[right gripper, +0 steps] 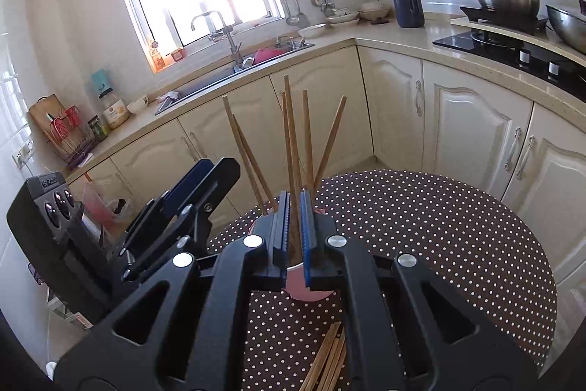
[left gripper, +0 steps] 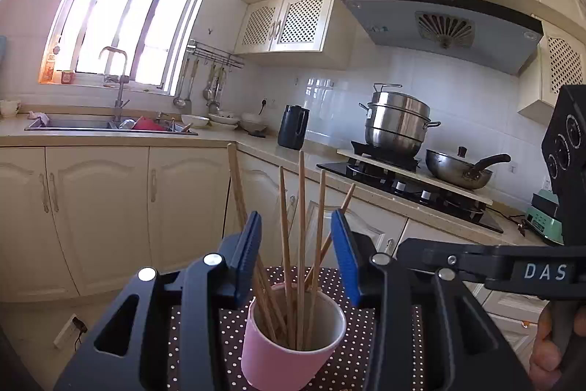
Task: Organize utensils
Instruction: 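Open both tools above the pink cup, releasing the chopsticks, and withdraw, then lower the left tool onto a chopstick and close it while the right tool approaches the pile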
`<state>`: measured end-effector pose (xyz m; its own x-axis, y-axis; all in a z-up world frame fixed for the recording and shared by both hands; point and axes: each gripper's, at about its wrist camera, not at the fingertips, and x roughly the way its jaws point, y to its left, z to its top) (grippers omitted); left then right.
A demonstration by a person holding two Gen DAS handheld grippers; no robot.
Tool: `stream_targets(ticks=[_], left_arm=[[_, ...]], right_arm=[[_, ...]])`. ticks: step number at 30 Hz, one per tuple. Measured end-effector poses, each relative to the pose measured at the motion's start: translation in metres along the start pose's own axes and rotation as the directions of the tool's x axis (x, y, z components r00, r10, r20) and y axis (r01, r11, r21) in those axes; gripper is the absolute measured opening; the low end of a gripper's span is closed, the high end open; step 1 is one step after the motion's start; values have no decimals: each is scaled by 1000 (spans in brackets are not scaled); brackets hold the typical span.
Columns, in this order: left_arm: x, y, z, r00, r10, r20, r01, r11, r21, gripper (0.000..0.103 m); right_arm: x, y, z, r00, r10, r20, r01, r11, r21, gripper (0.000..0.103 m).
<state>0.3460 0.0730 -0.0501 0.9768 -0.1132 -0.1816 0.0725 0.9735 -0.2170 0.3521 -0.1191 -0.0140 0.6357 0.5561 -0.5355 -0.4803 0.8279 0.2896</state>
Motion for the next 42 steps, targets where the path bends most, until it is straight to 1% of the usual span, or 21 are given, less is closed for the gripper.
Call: stream_targets(ticks=[3, 5, 8, 13, 14, 15, 17, 19, 20, 22, 24, 26, 27, 30, 31, 32, 33, 35, 37, 41, 42], left_arm=[[-13, -3, 1, 1000, 0, -16, 0, 1000, 9, 41], [-24, -6, 2, 1000, 1, -22, 0, 1000, 16, 43], [-41, -11, 2, 999, -13, -38, 14, 1000, 21, 45], [-63, -23, -2, 995, -32, -97, 35, 999, 37, 47], [-67, -26, -3, 993, -35, -115, 40, 998, 39, 47], [-69, -28, -4, 991, -37, -131, 43, 998, 43, 49], [-75, -33, -9, 983, -43, -178, 53, 997, 51, 50], [-80, -36, -14, 975, -50, -218, 63, 997, 54, 50], [-82, -38, -17, 970, -54, -237, 69, 996, 56, 50], [-85, -42, -22, 960, -54, -276, 76, 995, 68, 50], [-86, -45, -29, 946, -53, -321, 81, 994, 76, 50], [-82, -48, -40, 918, -61, -391, 100, 992, 80, 50], [-80, -50, -46, 902, -60, -428, 106, 991, 85, 50], [-71, -53, -64, 857, -26, -515, 93, 990, 105, 50], [-68, -53, -72, 836, -19, -548, 89, 991, 101, 50], [-65, -53, -76, 821, -24, -570, 93, 991, 92, 50], [-61, -52, -82, 795, -35, -606, 98, 993, 70, 50], [-55, -52, -92, 755, -54, -653, 103, 994, 37, 50], [-50, -54, -101, 724, -59, -688, 107, 994, 28, 50], [-42, -62, -121, 674, -34, -738, 115, 992, 59, 50], [-41, -64, -124, 667, -32, -745, 118, 991, 62, 49]], right_arm=[[-8, 3, -6, 1000, -3, 1, 3, 1000, -2, 7], [-15, 6, -11, 1000, -6, -1, 6, 1000, -1, 7], [-25, 9, -19, 1000, -11, -4, 11, 1000, 3, 7], [-40, 14, -39, 999, -27, -25, 27, 1000, 3, 8], [-43, 15, -43, 999, -31, -29, 31, 1000, 4, 13], [-46, 15, -48, 999, -40, -32, 40, 999, 3, 22], [-52, 14, -55, 997, -64, -30, 64, 998, 0, 32], [-58, 11, -65, 996, -80, -36, 80, 997, 1, 38], [-60, 9, -69, 996, -85, -40, 85, 996, 4, 43], [-63, 4, -79, 994, -92, -56, 93, 996, 8, 43], [-65, 0, -87, 992, -100, -74, 101, 995, 8, 43], [-66, -6, -98, 989, -109, -101, 111, 994, 11, 43], [-66, -8, -101, 987, -112, -111, 114, 993, 14, 43], [-65, -17, -113, 980, -129, -149, 134, 991, 21, 43], [-64, -19, -117, 978, -132, -159, 137, 990, 24, 43], [-64, -22, -121, 976, -135, -172, 142, 990, 27, 43], [-63, -25, -125, 973, -138, -185, 146, 989, 31, 43], [-62, -30, -134, 968, -141, -206, 151, 988, 35, 43], [-60, -35, -142, 963, -143, -229, 155, 987, 37, 43], [-56, -45, -155, 955, -137, -262, 156, 986, 54, 43], [-55, -47, -158, 954, -137, -268, 158, 986, 59, 43]])
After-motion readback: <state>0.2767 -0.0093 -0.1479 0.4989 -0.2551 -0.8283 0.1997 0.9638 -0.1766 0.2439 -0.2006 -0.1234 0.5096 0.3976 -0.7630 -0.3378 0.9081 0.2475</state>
